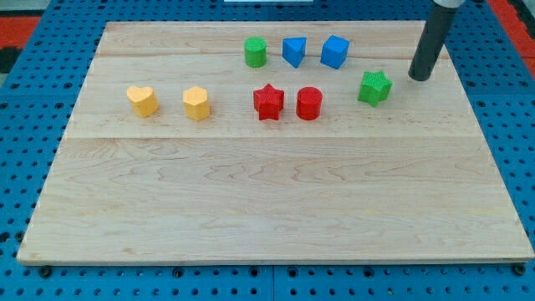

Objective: Move the green star to the bottom center

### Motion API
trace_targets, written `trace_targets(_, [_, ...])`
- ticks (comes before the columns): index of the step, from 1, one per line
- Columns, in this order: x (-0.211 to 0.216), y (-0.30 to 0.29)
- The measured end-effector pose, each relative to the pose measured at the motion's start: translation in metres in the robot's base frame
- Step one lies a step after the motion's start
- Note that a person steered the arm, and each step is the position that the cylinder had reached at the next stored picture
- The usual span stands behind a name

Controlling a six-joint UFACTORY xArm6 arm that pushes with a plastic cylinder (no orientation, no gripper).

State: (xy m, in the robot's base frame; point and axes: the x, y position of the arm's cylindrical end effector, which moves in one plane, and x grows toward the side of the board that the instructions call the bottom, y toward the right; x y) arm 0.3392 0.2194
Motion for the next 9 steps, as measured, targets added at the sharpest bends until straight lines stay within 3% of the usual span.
trace_targets(2, [0.04, -0.139])
trace_targets(5, [0.059, -0.146])
trace_targets(7, [0.087, -0.211])
trace_targets(9, [0.081, -0.218])
